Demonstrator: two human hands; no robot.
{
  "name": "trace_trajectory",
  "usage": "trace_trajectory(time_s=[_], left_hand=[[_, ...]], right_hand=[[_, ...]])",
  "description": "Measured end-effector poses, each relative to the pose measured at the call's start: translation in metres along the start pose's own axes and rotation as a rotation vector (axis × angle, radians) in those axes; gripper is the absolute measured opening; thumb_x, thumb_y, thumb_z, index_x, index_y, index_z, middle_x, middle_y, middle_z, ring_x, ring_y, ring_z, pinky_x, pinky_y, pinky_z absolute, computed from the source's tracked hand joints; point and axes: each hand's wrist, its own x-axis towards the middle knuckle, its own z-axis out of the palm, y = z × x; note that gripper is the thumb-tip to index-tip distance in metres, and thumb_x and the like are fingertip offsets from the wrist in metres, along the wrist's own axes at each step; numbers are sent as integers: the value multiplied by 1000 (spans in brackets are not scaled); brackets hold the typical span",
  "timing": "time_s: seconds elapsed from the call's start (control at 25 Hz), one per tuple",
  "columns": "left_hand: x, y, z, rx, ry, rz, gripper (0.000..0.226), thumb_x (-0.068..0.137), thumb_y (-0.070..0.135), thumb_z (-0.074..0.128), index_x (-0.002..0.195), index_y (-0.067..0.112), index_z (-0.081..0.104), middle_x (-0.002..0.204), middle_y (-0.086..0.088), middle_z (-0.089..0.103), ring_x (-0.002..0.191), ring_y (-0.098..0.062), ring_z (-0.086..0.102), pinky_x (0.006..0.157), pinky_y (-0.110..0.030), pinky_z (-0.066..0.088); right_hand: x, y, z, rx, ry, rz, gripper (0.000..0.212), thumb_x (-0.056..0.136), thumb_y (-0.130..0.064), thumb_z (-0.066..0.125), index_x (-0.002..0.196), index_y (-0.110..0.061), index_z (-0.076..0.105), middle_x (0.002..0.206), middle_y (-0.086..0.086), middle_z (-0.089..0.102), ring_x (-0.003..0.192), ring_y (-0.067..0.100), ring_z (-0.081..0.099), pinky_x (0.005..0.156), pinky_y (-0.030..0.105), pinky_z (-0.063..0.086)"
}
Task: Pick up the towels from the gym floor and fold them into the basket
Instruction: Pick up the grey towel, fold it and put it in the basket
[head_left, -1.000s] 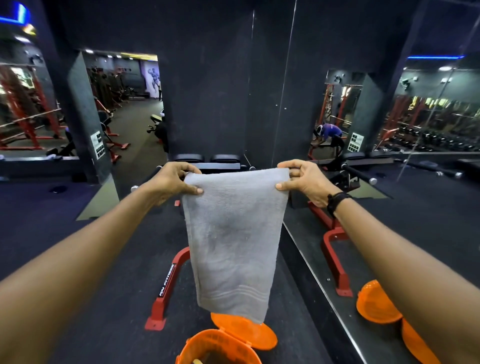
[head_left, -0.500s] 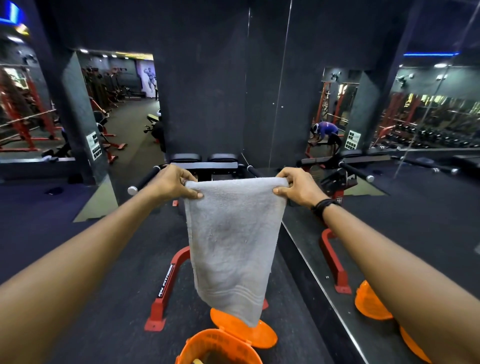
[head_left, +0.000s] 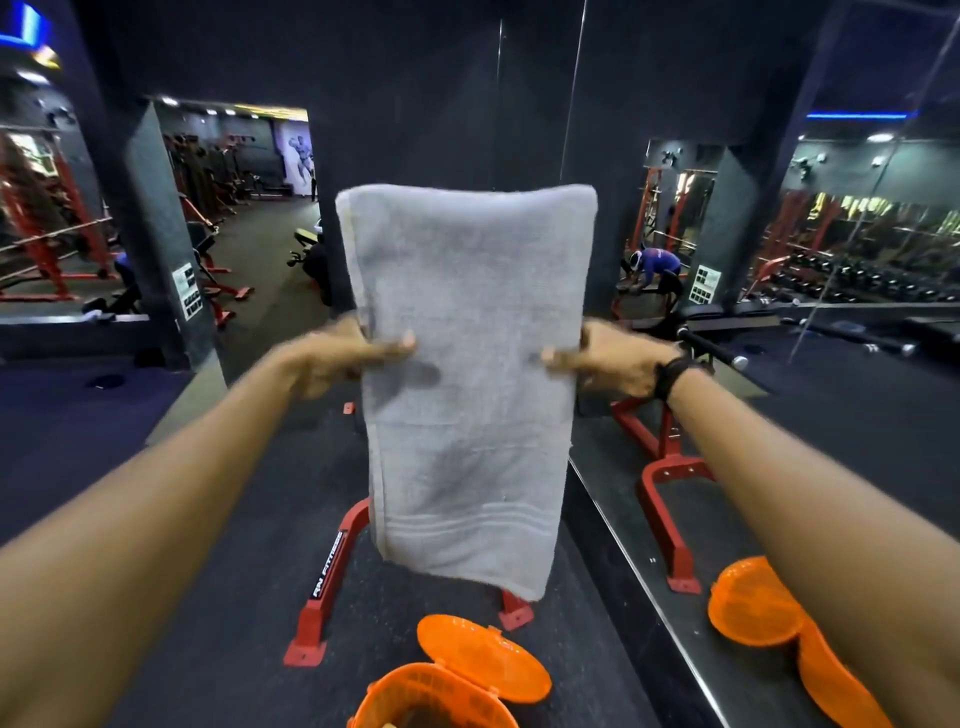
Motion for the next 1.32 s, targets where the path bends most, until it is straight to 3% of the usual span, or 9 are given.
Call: trace_trajectory(time_s=[0.16,0.32,0.48,0.64,0.76,0.88,1.0,1.16,1.32], left_hand=[[-10,-47,19,-27,45,-248,70,46,47,90,105,17,66,100,-1,73,82,-10,70,69,-25,55],[-5,-48,12,-323,127,-253,62,58,47,84,109,17,65,110,-7,70,78,-15,68,63,-29,52],[-6,-61,18,-131,176,-155,93,61,14,88,139,15,37,115,-9,64,97,-18,65,67,-32,54],[-6,-67,13,75,237,3,68,58,6,89,120,12,61,98,2,67,84,-10,63,67,-22,56],[-4,-70,5,459,260,82,41,51,37,92,84,22,74,81,0,72,74,-13,62,67,-30,50],[-3,-69,4,673,241,108,26,58,42,88,70,25,72,66,3,66,62,-9,54,58,-26,38],[-9,-59,5,519,56,-14,44,47,50,88,68,15,71,64,5,61,63,-8,52,55,-21,37],[-12,-23,3,-91,176,145,66,45,49,89,93,9,69,84,5,73,73,-7,67,64,-18,53],[-26,-45,21,-127,33,-56,75,51,41,89,115,16,61,104,4,74,97,-12,69,76,-24,57]], right_hand=[[1,54,21,116,-21,175,99,42,-46,93,121,3,58,116,16,67,102,26,67,89,43,55],[15,51,26,350,157,166,14,90,-16,63,94,-3,62,88,10,67,72,13,66,63,21,55],[17,44,32,343,252,124,27,86,-4,67,106,-14,52,102,9,61,80,14,66,63,23,57],[2,44,33,-107,155,39,57,61,4,85,111,-12,61,104,11,67,91,17,64,86,33,56],[5,47,36,-610,297,-65,24,63,-19,88,79,-18,71,82,2,68,77,11,59,69,22,46],[10,58,28,-699,251,-75,32,67,-25,86,55,-28,56,64,-5,54,67,12,51,57,15,38],[9,56,17,-618,75,1,26,70,-27,84,64,-21,60,69,-3,57,69,11,52,66,27,42],[6,19,4,-52,155,-100,44,73,-23,81,108,-6,60,101,5,68,91,20,64,75,35,50],[-1,43,34,75,83,60,43,85,-11,69,121,-8,47,125,13,60,100,19,66,81,31,58]])
